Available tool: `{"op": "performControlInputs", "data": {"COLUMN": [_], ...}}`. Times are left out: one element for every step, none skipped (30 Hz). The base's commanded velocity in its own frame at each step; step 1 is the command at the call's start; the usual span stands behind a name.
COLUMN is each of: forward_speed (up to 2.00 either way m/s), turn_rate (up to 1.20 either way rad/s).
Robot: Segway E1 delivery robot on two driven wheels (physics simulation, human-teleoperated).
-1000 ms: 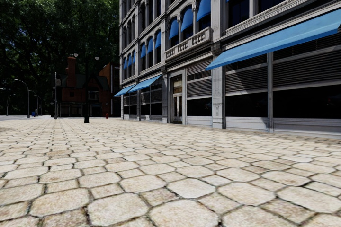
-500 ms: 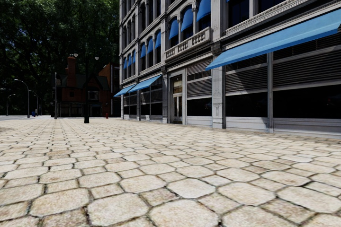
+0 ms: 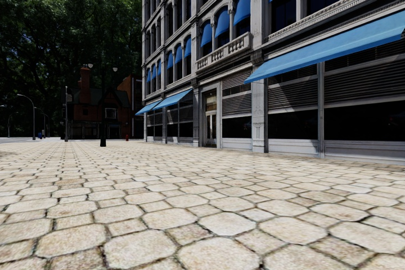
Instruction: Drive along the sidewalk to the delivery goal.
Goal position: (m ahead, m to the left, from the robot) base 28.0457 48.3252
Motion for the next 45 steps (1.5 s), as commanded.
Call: {"op": "performControlInputs", "data": {"forward_speed": [0.0, 0.0, 0.0, 0.0, 0.0, 0.0, 0.0, 0.0, 0.0, 0.0, 0.0, 0.0, 0.0, 0.0, 0.0, 0.05, 0.18, 0.23, 0.23, 0.27, 0.33, 0.37, 0.44, 0.44, 0.5, 0.57, 0.65, 0.65, 0.68, 0.71, 0.72, 0.73, 0.73, 0.77, 0.83, 0.85, 0.85, 0.85, 0.85, 0.85, 0.85, 0.85, 0.85, 0.85, 0.85], "turn_rate": [0.0, 0.0, 0.0, 0.0, 0.0, 0.0, 0.0, -0.06, -0.22, -0.22, -0.37, -0.52, -0.56, -0.58, -0.58, -0.58, -0.58, -0.58, -0.58, -0.58, -0.58, -0.58, -0.58, -0.58, -0.58, -0.59, -0.6, -0.6, -0.6, -0.61, -0.61, -0.61, -0.61, -0.61, -0.61, -0.61, -0.61, -0.61, -0.61, -0.61, -0.61, -0.61, -0.61, -0.61, -0.61]}}
